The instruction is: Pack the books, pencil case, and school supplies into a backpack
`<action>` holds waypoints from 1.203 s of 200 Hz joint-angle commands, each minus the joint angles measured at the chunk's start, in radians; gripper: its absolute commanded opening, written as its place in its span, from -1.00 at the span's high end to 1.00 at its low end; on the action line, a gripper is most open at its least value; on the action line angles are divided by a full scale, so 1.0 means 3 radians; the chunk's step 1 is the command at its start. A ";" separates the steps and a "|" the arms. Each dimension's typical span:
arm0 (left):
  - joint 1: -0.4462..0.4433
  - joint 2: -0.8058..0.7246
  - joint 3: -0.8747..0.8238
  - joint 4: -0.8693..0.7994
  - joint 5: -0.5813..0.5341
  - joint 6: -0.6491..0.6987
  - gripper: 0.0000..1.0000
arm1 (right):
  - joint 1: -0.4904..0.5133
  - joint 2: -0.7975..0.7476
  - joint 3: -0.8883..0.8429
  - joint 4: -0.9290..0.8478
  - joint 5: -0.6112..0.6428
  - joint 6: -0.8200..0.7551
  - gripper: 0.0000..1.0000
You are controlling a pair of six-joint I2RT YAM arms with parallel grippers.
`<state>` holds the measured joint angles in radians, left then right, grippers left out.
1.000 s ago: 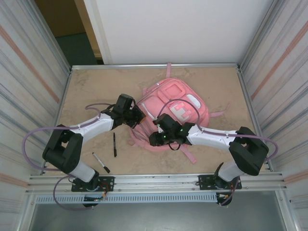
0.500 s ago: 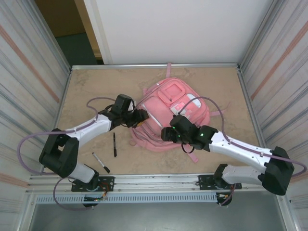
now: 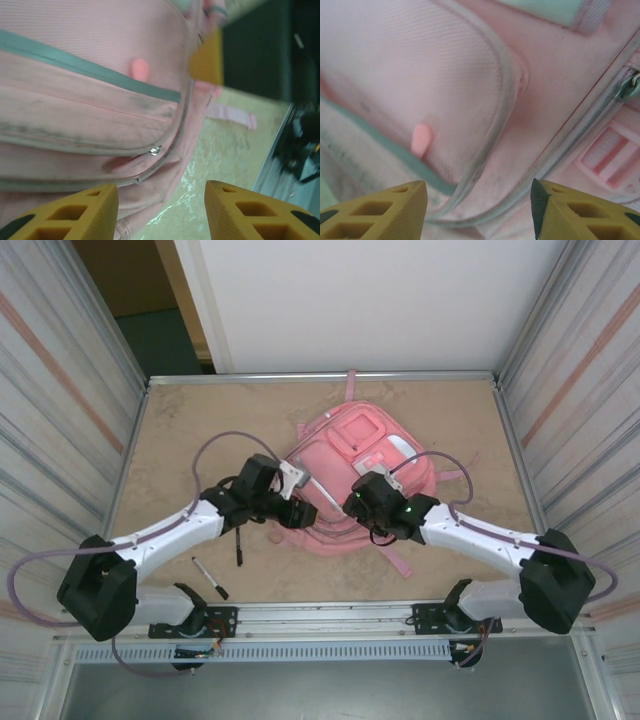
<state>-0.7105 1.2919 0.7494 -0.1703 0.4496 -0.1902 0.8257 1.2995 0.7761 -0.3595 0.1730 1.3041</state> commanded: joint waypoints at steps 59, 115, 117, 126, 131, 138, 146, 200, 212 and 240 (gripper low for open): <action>-0.0127 0.0394 -0.0101 0.0783 -0.0447 0.1047 0.03 | -0.0229 0.0467 0.0259 0.0426 -0.0387 0.0234 0.35; -0.0127 0.0557 -0.0248 0.1148 -0.0240 0.1462 0.04 | -0.0505 0.0245 0.0270 0.0388 -0.0686 0.0123 1.00; -0.0127 0.0563 -0.0248 0.1154 -0.0238 0.1475 0.04 | -0.0513 0.0227 0.0271 0.0387 -0.0701 0.0108 1.00; -0.0127 0.0576 -0.0233 0.1165 -0.0208 0.1532 0.05 | -0.0556 0.0172 0.0284 0.0364 -0.0751 0.0074 1.00; -0.0127 0.0577 -0.0231 0.1181 -0.0164 0.1556 0.06 | -0.0573 0.0155 0.0299 0.0352 -0.0773 0.0050 1.00; -0.0127 0.0586 -0.0238 0.1219 -0.0121 0.1589 0.07 | -0.0616 0.0137 0.0332 0.0332 -0.0820 0.0017 1.00; -0.0127 0.0599 -0.0258 0.1288 -0.0076 0.1618 0.08 | -0.0670 0.0119 0.0369 0.0311 -0.0908 -0.0003 1.00; -0.0175 0.0753 -0.0323 0.1671 0.0018 0.1788 0.29 | -0.0767 0.0063 0.0516 0.0247 -0.1157 -0.0067 1.00; -0.0202 0.0744 -0.0366 0.1734 0.0005 0.1863 0.37 | -0.0773 0.0041 0.0494 0.0266 -0.1167 -0.0061 1.00; -0.0219 0.0577 -0.0693 0.2141 -0.0017 0.1993 0.39 | -0.0892 0.0042 0.0506 0.0236 -0.1262 -0.0062 1.00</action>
<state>-0.7582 1.4998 0.6254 0.3847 0.4183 0.3450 0.5858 1.3586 0.8715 -0.3447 -0.1444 1.3010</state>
